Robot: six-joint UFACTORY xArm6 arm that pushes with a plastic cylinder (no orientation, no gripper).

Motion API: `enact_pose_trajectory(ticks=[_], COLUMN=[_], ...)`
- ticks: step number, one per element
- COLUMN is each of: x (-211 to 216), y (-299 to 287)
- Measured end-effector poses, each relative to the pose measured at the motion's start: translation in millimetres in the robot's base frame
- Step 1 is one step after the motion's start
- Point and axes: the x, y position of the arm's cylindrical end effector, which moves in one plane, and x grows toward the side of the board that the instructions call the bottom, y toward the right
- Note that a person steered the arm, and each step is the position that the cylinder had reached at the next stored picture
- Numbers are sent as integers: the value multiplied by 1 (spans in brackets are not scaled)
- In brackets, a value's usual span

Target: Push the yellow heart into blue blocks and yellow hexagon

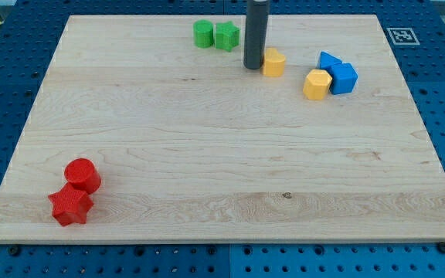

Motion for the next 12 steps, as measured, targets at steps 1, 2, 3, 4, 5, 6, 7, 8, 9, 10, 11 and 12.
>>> enact_pose_trajectory(ticks=[1, 2, 3, 4, 5, 6, 7, 8, 9, 10, 11, 12], x=[0, -6, -30, -23, -10, -10, -9, -9, -9, -17, -11, 3], y=[12, 12, 12, 23, 34, 35, 50, 52, 43, 20, 10, 9])
